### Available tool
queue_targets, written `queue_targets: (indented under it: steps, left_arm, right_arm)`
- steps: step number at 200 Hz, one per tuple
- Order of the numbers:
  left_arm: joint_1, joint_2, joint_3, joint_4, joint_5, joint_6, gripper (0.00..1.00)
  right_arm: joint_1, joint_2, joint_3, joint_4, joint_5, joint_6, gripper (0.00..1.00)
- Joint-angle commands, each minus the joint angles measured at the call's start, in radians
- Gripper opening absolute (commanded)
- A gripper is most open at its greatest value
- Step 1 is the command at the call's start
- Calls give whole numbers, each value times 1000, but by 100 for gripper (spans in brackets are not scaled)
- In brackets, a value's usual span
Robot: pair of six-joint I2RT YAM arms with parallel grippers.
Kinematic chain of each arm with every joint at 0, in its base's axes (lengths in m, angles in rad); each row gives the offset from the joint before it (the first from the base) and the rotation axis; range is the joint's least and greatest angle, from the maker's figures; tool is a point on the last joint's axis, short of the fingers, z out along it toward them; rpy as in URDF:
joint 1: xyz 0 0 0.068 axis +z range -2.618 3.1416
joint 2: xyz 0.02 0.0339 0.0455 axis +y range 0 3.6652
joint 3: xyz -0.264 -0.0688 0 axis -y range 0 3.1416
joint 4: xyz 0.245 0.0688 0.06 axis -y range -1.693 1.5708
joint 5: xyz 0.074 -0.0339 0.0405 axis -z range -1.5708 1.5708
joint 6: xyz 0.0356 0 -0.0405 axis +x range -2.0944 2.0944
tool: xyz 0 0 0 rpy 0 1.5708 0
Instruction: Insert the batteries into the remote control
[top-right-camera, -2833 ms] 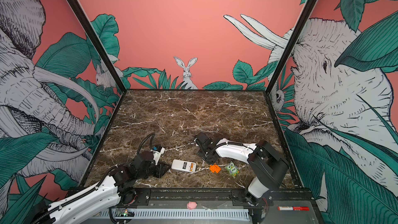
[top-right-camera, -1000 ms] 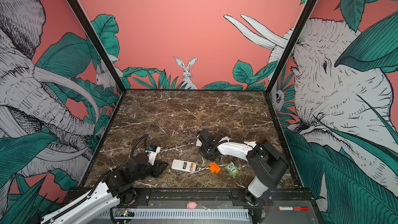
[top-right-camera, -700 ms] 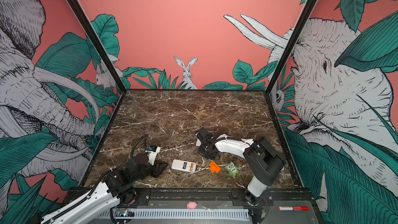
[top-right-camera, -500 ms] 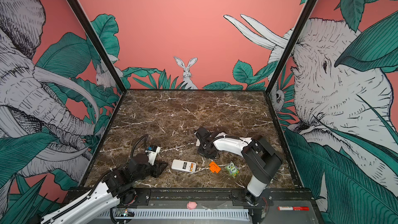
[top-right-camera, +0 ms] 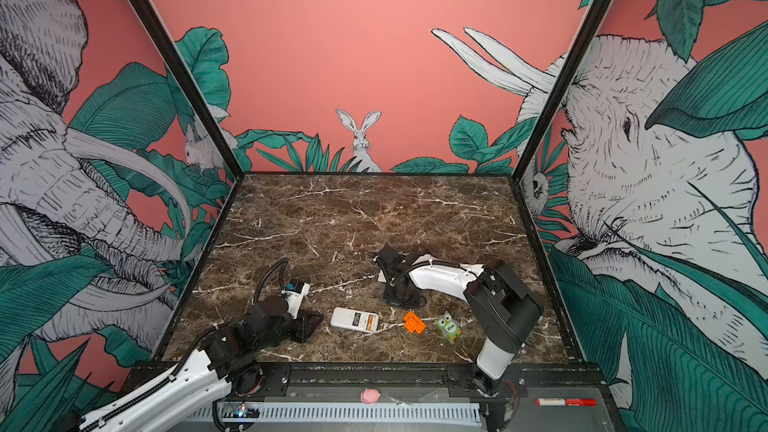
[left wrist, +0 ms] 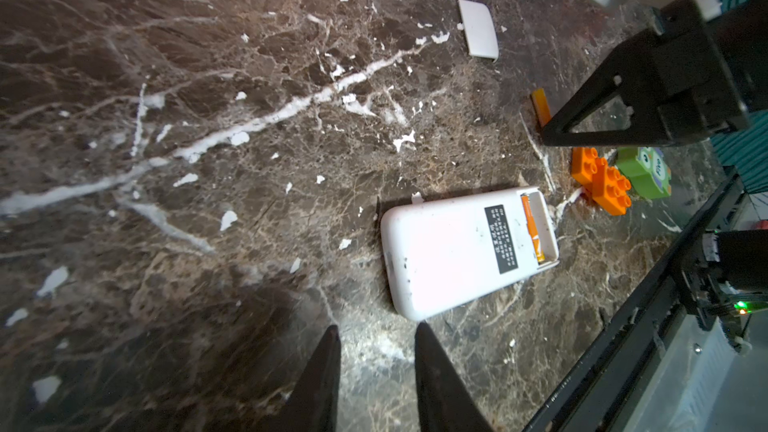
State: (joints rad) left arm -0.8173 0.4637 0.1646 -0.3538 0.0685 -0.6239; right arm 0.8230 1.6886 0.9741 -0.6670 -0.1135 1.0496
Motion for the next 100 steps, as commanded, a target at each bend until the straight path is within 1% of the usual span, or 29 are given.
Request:
queue_targets:
  steps: [1,46,100]
  left_arm:
    - [1,9,29,-26,-6,7,32]
    - [1,42,42,-35,7,17,33]
    - [1,60,44,-24,5,17,34]
  right_arm:
    - [5,34,-14,-115,45,-34,26]
    - [2,23,-42,-48,54,-20,27]
    - [-17,16,-46,-26,80,-32,27]
